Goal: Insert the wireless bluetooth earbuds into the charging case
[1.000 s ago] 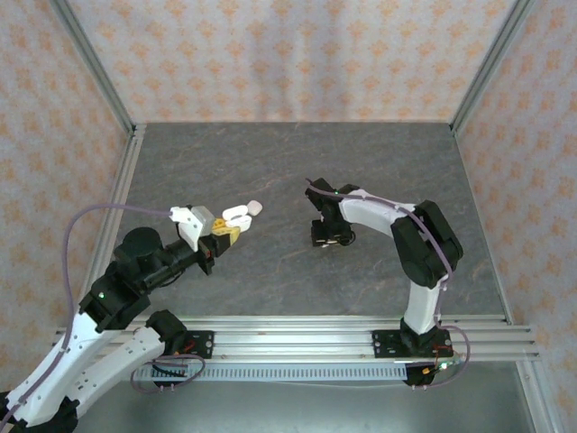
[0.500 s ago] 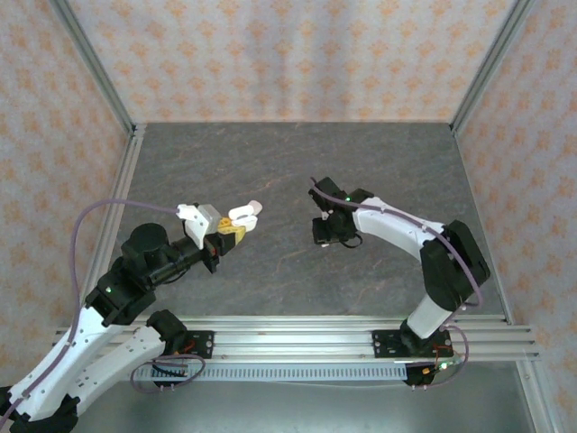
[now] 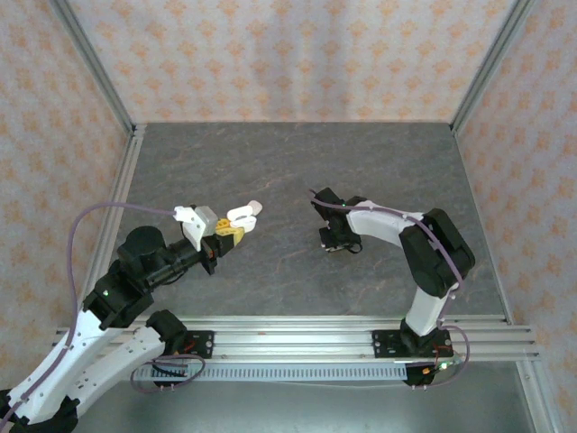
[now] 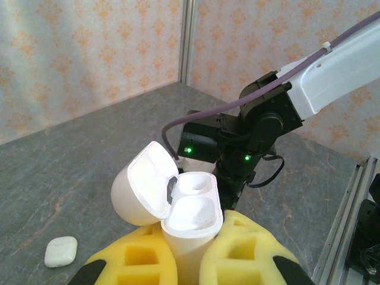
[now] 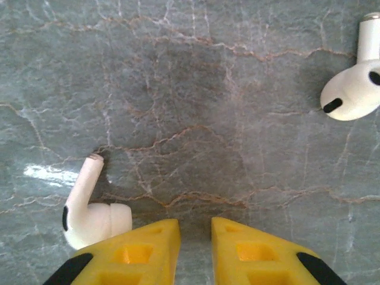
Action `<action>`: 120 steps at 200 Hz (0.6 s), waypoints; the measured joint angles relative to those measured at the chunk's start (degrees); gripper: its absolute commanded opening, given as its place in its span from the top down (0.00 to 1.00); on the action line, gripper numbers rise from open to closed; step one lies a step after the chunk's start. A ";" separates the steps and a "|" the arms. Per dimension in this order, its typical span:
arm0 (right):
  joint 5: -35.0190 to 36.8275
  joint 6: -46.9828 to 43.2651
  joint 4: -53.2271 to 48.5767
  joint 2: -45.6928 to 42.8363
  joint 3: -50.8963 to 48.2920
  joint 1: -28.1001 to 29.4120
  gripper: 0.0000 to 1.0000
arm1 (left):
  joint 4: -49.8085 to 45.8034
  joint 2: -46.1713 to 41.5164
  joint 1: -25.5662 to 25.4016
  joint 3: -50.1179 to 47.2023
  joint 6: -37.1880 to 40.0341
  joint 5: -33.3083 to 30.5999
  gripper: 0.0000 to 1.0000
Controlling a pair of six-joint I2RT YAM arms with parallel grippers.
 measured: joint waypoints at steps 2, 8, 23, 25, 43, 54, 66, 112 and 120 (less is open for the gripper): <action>-0.07 0.00 0.00 0.07 0.02 0.00 0.77 | 0.00 -0.04 0.00 0.00 0.00 0.00 1.00; -0.31 0.02 -0.07 0.20 0.15 -0.04 0.77 | 0.00 -0.09 0.00 0.00 0.00 0.00 1.00; -0.74 0.04 -0.15 0.22 0.35 -0.04 0.77 | 0.00 -0.13 0.00 0.00 0.00 0.00 1.00; -0.81 0.04 -0.15 0.22 0.35 -0.04 0.77 | 0.00 -0.13 0.00 0.00 0.00 0.00 1.00; -2.27 0.57 -0.02 0.33 0.81 0.22 0.77 | 0.00 -0.13 0.00 0.00 0.00 0.00 1.00; -4.83 1.44 0.85 1.07 1.77 1.07 0.77 | 0.02 -0.11 0.00 -0.02 0.00 0.00 1.00; -7.61 2.43 1.92 2.36 3.50 2.38 0.77 | 0.02 -0.11 0.00 -0.07 0.00 0.00 1.00; -13.27 8.90 4.85 4.13 8.79 4.50 0.77 | 0.00 -0.09 0.00 -0.07 -0.02 -0.02 1.00; -13.64 9.68 5.07 4.02 9.01 4.39 0.77 | 0.00 -0.11 0.00 -0.07 -0.02 -0.09 1.00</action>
